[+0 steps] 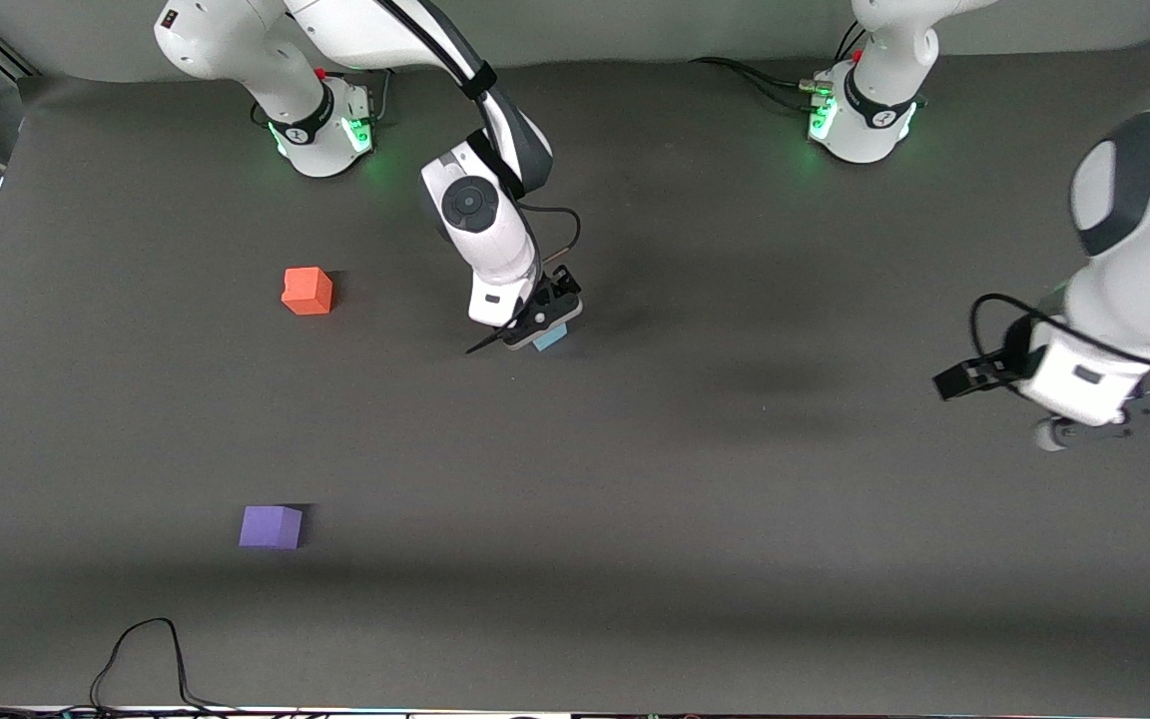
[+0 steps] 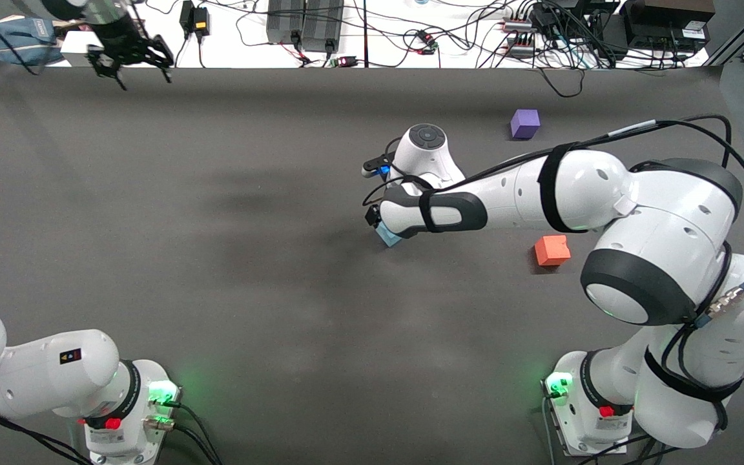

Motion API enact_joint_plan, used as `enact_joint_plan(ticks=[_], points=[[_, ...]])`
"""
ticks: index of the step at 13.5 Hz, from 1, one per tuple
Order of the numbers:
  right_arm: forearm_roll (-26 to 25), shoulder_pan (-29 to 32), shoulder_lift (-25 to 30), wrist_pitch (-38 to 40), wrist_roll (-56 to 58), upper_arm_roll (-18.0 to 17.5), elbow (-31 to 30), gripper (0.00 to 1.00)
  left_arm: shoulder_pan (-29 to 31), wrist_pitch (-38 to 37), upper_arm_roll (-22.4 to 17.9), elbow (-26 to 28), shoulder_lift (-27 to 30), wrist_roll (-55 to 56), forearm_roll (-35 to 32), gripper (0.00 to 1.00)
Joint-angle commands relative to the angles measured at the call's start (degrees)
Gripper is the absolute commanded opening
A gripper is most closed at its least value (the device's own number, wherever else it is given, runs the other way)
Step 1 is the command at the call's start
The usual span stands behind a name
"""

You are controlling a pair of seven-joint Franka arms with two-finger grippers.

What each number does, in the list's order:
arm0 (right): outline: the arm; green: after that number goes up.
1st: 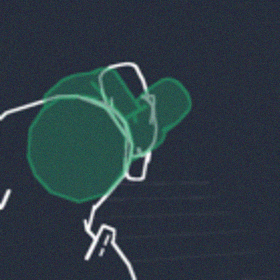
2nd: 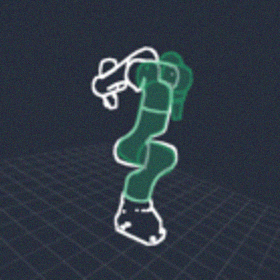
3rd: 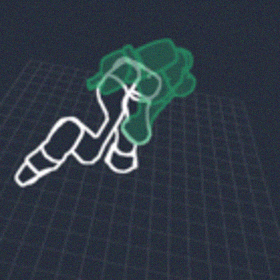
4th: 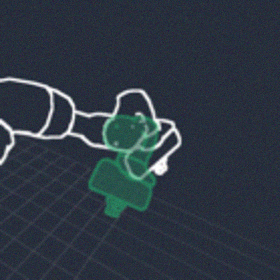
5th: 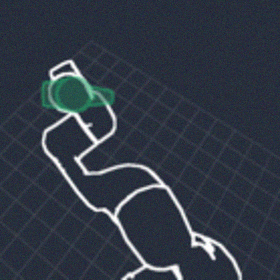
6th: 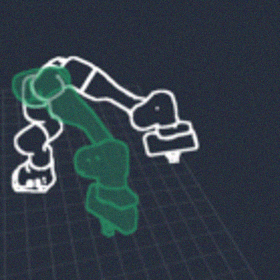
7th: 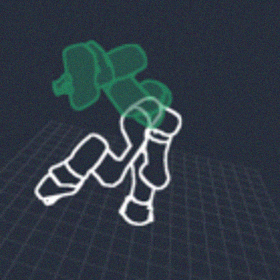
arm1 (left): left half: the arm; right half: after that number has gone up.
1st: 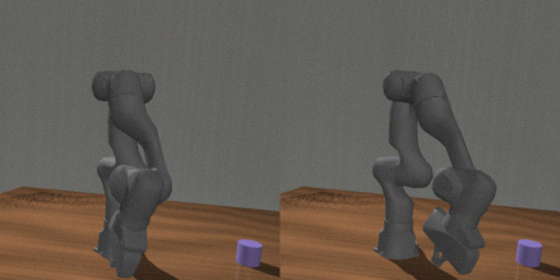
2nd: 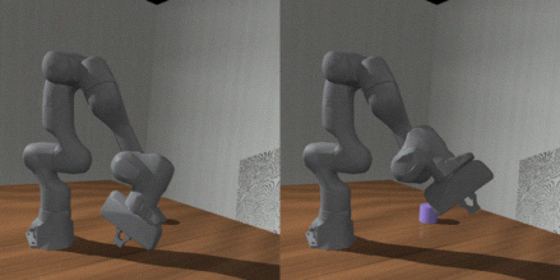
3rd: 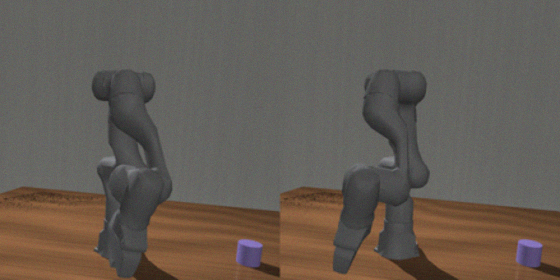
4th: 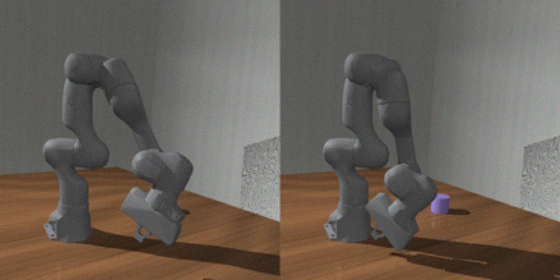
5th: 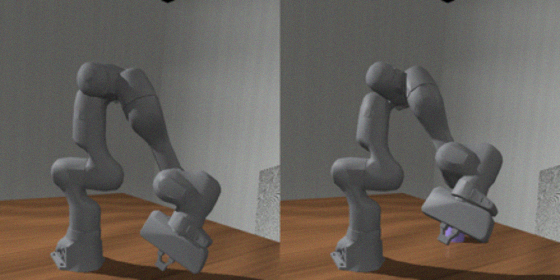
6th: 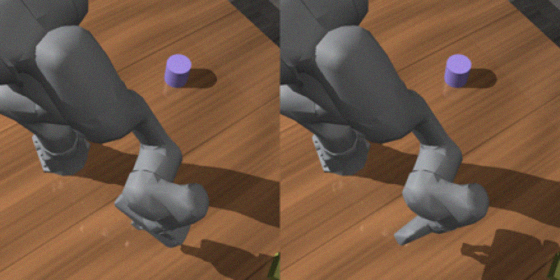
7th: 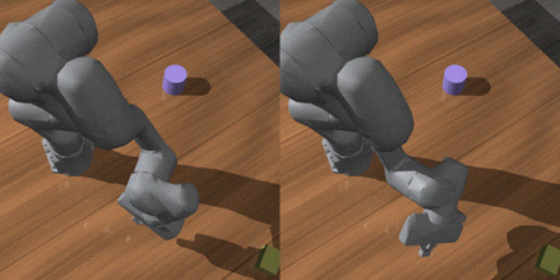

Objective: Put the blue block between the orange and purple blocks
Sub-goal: 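Hold the blue cube with the right gripper while the left gripper withdraws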

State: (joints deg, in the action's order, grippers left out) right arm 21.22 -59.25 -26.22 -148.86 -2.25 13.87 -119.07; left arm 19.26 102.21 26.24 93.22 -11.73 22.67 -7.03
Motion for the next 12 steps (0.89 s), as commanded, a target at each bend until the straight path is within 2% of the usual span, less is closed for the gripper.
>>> enact_joint_plan(ticks=[1,2,3,4,5,6,8,9,10,11,12], points=[[-0.9,-0.5,-1.3,-2.7,0.1,0.2,-0.4,1.00,2.4,-3.7,0.3,2.1,5.2,-7.5,0.1,1.00],[-0.8,-0.6,-2.0,-3.3,0.0,0.2,-0.4,1.00,0.6,-4.5,-0.7,3.4,7.2,-9.6,-0.2,1.00],[-0.4,-0.6,-2.6,-3.9,-0.1,0.1,-0.4,1.00,-5.5,-4.8,-6.8,5.1,9.4,-10.3,-0.7,1.00],[-0.2,-0.6,-3.1,-4.2,-0.3,0.1,-0.5,1.00,-13.7,-5.2,-16.2,5.9,10.5,-10.5,-1.1,1.00],[0.0,-0.6,-3.3,-4.4,-0.5,0.1,-0.5,1.00,-18.3,-5.4,-22.3,5.8,10.8,-12.1,-0.9,1.00],[0.1,-0.5,-3.3,-4.4,-0.5,0.1,-0.5,0.93,-18.5,-6.0,-23.3,5.8,10.9,-14.5,-0.4,1.00],[0.0,-0.3,-3.3,-4.2,-0.2,0.1,-0.5,0.44,-19.6,-6.3,-24.2,5.5,11.1,-14.9,-0.5,1.00],[0.0,-0.1,-3.1,-3.8,-0.4,0.1,-0.4,0.30,-23.0,-6.4,-28.7,5.5,11.4,-15.0,-0.4,1.00],[0.1,0.2,-2.9,-3.5,-0.6,0.2,-0.5,0.27,-28.2,-6.3,-34.9,5.5,11.5,-15.1,-0.4,1.00],[0.3,0.7,-2.5,-2.4,-0.7,0.4,-0.5,0.27,-30.1,-6.4,-37.3,5.5,11.6,-15.1,-0.4,1.00],[1.2,2.6,-1.8,0.4,-0.6,0.5,-0.1,0.27,-30.1,-6.4,-37.3,5.4,11.6,-15.1,-0.4,1.00]])
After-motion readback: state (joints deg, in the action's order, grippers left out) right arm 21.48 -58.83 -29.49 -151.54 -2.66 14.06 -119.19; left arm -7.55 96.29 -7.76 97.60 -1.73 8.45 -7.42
